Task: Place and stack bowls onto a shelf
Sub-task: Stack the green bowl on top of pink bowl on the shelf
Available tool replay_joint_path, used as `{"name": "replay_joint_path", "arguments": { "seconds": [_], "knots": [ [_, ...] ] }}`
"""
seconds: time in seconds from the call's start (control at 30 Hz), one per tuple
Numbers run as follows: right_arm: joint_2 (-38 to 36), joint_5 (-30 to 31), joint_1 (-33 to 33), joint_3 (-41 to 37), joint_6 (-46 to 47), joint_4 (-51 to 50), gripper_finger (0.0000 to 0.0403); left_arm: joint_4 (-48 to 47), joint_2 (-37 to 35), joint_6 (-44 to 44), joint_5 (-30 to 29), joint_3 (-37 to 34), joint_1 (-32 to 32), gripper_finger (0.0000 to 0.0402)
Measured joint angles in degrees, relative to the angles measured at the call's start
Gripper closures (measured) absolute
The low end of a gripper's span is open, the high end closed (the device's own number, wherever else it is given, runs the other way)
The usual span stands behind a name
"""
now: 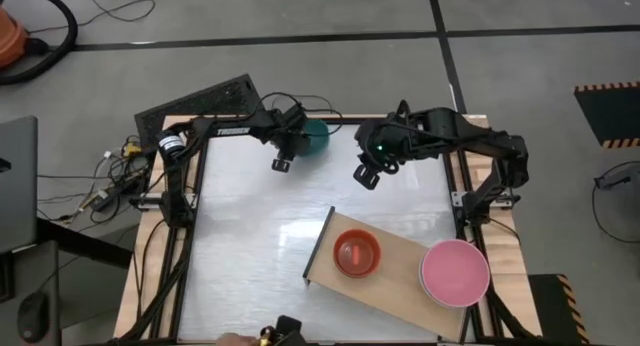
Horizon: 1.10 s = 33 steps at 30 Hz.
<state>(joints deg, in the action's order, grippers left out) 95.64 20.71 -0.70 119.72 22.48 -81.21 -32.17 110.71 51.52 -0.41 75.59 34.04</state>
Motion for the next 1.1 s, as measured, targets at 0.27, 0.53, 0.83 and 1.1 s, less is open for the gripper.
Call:
{"name": "replay_joint_path", "arguments": {
  "seconds": [0.27,0.53,0.83,1.1],
  "knots": [
    [-0.1,0.2,1.5,0.0,0.1,-0.4,0.0267,-3.4,-2.5,-3.3,-2.0,0.0,-0.3,0.0396],
    [-0.2,-0.6,1.9,0.0,-3.0,-0.6,0.0267,-17.1,-15.0,-5.1,6.7,0.0,-2.8,0.0401],
    [-0.6,-16.4,1.7,0.0,-15.3,9.3,0.0267,-21.4,-38.3,-14.1,44.1,0.0,-6.4,0.0401],
    [-0.6,-32.6,1.3,0.0,-23.7,36.0,0.0224,-6.9,-49.4,-34.2,68.4,0.0,-9.4,0.0401]
  ]
}}
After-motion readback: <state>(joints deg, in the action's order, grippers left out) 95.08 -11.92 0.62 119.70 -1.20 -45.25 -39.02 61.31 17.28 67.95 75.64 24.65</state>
